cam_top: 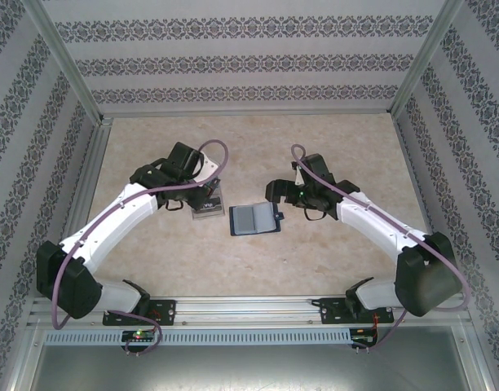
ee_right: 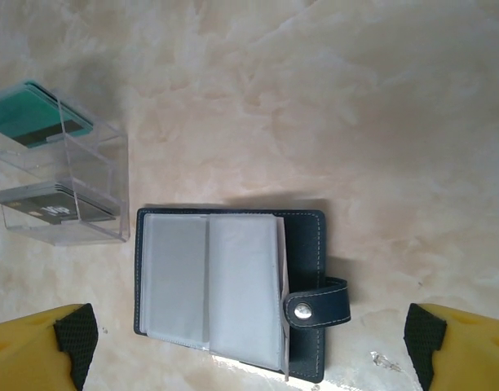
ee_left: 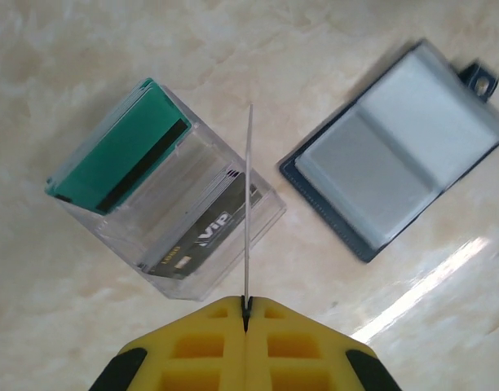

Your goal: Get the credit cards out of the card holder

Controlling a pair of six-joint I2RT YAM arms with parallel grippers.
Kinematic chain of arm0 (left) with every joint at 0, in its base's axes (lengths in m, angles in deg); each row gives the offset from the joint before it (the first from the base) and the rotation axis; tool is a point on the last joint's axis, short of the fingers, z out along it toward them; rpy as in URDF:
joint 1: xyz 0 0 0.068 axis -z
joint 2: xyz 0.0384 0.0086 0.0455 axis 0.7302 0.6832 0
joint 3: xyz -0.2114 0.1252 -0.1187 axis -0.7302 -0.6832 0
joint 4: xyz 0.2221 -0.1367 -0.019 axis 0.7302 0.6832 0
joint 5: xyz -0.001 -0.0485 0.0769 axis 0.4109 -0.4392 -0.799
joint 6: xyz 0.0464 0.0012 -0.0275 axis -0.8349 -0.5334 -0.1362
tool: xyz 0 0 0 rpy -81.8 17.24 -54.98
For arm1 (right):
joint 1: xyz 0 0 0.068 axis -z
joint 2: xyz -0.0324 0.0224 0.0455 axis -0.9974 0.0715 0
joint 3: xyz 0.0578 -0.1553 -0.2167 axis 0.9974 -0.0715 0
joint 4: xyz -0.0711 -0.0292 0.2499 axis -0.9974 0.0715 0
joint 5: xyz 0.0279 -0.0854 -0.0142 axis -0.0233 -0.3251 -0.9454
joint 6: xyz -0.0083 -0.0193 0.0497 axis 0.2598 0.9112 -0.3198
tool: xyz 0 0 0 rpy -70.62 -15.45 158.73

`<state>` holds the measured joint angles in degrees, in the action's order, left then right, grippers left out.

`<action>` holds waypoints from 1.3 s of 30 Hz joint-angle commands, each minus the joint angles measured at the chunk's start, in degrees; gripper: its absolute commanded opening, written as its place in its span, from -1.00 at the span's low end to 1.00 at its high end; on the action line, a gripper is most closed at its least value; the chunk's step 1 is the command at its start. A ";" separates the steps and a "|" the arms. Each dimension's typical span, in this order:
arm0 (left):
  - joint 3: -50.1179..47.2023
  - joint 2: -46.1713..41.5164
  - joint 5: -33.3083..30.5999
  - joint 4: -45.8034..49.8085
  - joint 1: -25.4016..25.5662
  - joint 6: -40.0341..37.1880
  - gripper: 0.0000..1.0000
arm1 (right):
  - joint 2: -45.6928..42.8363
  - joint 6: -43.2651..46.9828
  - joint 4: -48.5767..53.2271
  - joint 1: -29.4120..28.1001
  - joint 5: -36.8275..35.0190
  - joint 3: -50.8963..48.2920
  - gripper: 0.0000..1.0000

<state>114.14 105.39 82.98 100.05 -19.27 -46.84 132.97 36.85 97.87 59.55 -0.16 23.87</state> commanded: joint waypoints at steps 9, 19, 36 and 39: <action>1.17 6.30 -10.45 3.09 0.70 -30.82 -1.00 | -1.14 1.16 1.01 2.46 -0.22 -1.84 0.97; 0.98 10.40 -7.89 1.76 1.89 -34.27 -1.00 | 0.46 1.77 1.24 3.99 1.26 -1.06 0.97; -1.97 14.00 -14.17 -1.63 3.15 -37.31 -1.00 | 2.16 1.79 0.83 4.57 2.71 -0.69 0.97; -1.71 14.87 -14.29 -2.28 3.15 -37.08 -1.00 | 1.88 1.79 0.85 4.64 2.77 -1.10 0.97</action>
<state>112.83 119.48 70.13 99.15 -16.58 -82.52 134.88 37.73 98.33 63.68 1.79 22.69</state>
